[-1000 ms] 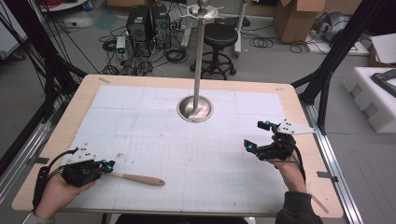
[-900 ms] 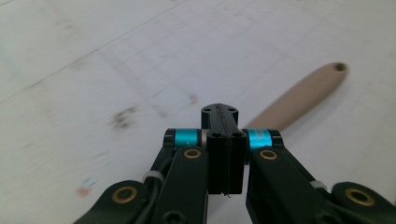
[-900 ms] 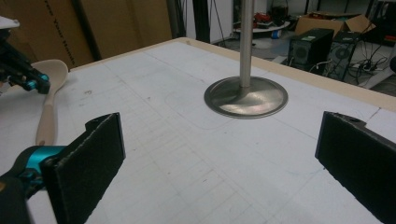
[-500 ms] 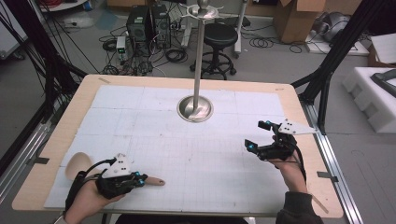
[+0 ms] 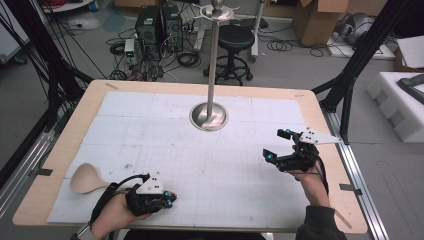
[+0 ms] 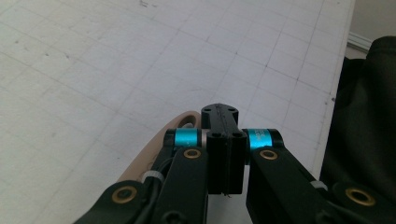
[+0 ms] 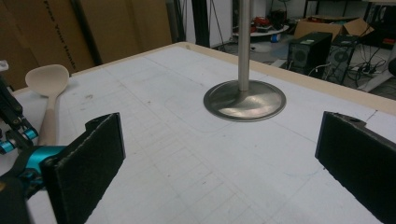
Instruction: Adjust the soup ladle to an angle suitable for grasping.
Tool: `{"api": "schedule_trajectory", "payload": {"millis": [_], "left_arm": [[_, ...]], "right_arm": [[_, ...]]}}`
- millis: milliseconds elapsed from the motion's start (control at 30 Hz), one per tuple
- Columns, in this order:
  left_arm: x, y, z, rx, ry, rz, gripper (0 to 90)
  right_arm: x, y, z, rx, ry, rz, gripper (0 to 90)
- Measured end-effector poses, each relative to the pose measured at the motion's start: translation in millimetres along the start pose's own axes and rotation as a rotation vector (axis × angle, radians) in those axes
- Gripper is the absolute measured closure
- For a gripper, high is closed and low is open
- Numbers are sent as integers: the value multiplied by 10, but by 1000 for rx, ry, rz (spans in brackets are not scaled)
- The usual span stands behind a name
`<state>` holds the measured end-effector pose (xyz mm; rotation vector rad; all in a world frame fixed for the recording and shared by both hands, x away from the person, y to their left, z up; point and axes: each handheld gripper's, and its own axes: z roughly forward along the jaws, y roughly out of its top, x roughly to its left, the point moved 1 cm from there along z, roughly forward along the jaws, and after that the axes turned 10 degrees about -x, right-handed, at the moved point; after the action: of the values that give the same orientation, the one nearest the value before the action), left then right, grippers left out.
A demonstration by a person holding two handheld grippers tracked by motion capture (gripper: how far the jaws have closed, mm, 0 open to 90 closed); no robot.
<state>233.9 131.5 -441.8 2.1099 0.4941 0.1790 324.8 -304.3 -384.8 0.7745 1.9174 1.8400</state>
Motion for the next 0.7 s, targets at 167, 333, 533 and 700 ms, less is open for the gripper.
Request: {"api": "schedule_trajectory", "payload": {"millis": [167,333,533,700], "left_arm": [[30,-7,41,19,-9,3,898],[86,-6,58,9,-12,17,898],[172,4,90,-13,13,4,898],[259,34,133,-19,37,-8,898]], "right_arm": [[1,-3,3,4,1,2,4],[3,-1,4,1,-1,1,4],[0,-1,1,1,-1,0,4],[2,-2,4,3,1,3,4]]}}
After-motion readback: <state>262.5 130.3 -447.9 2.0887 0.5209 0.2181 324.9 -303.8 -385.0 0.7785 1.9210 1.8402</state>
